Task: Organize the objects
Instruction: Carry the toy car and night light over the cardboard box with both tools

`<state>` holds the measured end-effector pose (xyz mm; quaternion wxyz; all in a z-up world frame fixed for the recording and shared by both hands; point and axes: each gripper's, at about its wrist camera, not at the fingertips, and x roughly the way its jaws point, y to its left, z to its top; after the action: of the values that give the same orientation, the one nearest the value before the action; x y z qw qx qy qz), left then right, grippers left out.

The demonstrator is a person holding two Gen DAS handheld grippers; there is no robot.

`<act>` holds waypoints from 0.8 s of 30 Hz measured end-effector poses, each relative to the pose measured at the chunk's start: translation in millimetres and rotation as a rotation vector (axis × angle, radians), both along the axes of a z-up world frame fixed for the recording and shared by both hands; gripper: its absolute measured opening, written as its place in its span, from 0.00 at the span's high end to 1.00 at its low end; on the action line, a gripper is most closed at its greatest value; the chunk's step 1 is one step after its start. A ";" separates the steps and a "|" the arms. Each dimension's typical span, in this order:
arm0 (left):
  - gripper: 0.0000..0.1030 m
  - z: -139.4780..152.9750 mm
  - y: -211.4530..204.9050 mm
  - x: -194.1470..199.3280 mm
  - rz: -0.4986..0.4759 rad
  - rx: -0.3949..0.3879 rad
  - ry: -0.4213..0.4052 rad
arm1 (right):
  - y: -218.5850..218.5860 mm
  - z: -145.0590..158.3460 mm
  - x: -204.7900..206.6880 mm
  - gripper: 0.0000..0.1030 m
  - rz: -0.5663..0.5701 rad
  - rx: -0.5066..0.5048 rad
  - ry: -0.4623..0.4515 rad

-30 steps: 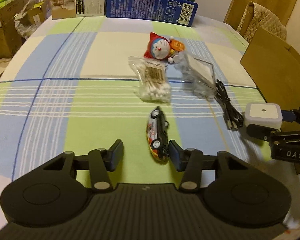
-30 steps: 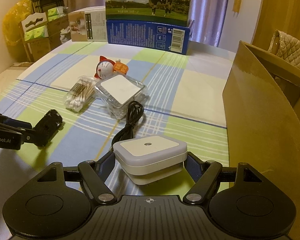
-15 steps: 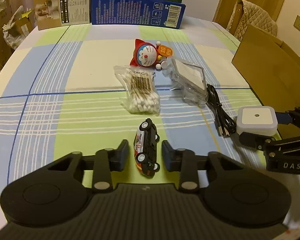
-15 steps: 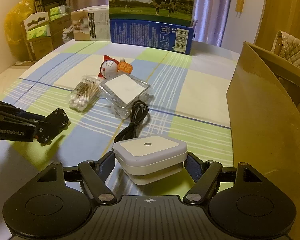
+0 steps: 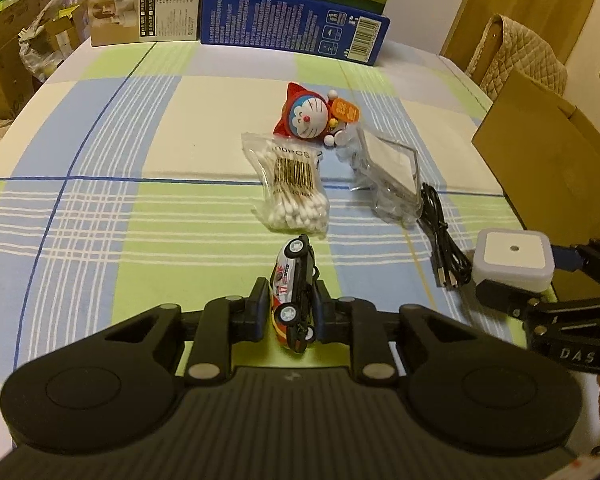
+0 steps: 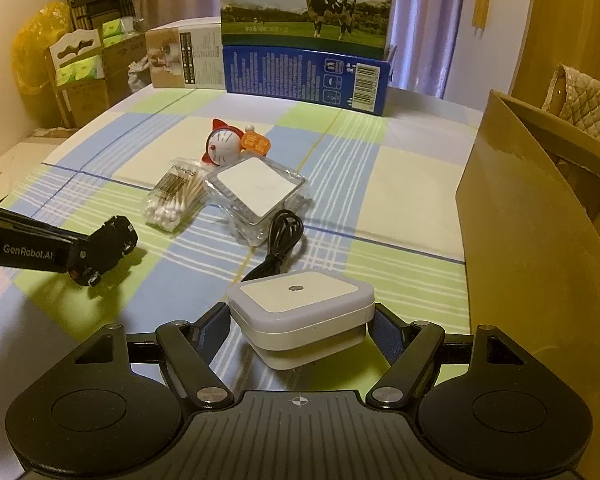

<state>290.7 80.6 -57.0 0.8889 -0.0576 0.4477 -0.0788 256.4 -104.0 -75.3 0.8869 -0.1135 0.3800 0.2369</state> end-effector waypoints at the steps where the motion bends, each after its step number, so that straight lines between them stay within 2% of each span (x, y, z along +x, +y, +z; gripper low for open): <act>1: 0.83 0.7 -0.1 -0.1 0.000 -0.003 0.001 | 1.0 0.1 -0.1 0.30 0.001 0.002 0.000; 9: 0.83 4.9 -4.9 -13.4 0.008 -0.093 0.034 | 7.5 5.5 -8.2 0.30 0.013 0.025 -0.008; 15: 0.83 12.8 -7.7 -30.3 0.020 -0.106 0.028 | 3.6 11.3 -21.6 0.30 0.000 0.053 -0.005; 18: 0.83 16.6 -5.4 -39.5 0.044 -0.135 0.032 | -0.6 20.4 -30.7 0.30 -0.011 0.072 -0.034; 24: 0.83 25.4 -5.7 -70.6 0.096 -0.130 0.021 | -12.6 29.0 -59.5 0.30 -0.021 0.076 -0.068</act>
<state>220.1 74.9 -31.6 0.8811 -0.1375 0.4478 -0.0646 196.9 -116.6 -46.3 0.9055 -0.0837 0.3415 0.2377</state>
